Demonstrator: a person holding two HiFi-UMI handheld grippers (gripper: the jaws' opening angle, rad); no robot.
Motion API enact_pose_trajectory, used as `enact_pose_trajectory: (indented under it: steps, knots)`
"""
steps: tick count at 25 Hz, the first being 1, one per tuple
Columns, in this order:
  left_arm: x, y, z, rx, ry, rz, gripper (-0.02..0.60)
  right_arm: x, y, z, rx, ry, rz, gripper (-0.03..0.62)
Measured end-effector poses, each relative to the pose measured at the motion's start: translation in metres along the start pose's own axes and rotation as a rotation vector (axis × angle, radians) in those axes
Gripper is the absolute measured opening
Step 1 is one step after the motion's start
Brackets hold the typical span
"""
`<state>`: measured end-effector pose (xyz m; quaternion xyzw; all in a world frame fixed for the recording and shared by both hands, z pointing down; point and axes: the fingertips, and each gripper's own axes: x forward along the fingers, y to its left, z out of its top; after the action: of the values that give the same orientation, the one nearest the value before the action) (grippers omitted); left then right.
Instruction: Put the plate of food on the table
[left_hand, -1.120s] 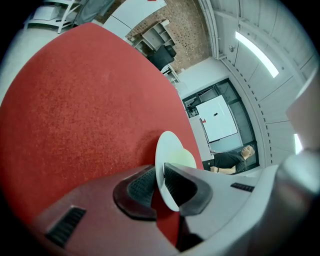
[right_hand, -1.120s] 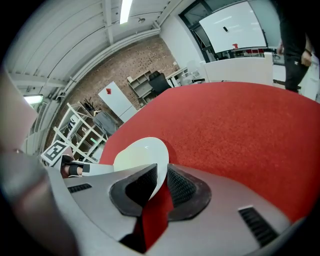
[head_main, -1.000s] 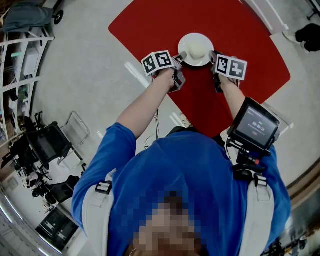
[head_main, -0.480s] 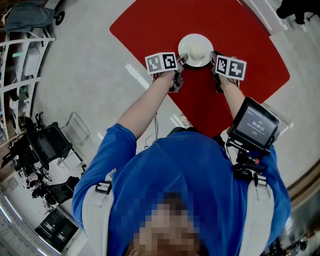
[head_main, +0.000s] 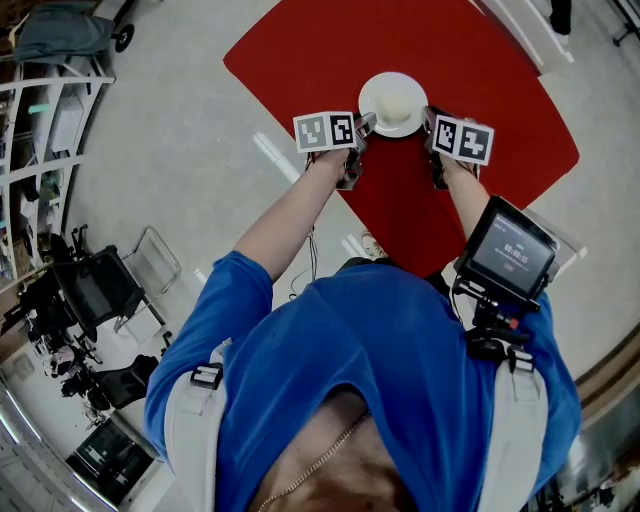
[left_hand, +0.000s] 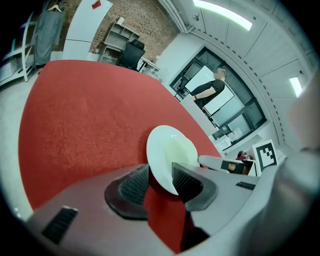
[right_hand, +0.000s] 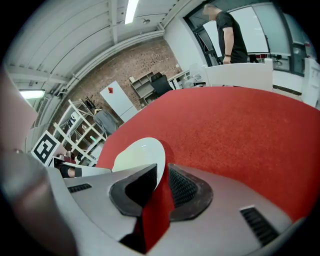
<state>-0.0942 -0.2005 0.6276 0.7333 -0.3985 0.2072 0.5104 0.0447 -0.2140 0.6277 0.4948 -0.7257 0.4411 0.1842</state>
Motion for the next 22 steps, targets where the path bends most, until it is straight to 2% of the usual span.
enact_pose_trajectory:
  steps: [9, 22]
  knots:
    - [-0.022, 0.019, 0.014, 0.035, -0.109, 0.044, 0.129, -0.005, -0.003, 0.009, 0.010, -0.074, 0.007, 0.044]
    - [-0.047, 0.009, 0.042, 0.071, -0.290, -0.019, 0.126, -0.019, 0.030, 0.044, -0.036, -0.199, 0.084, 0.044]
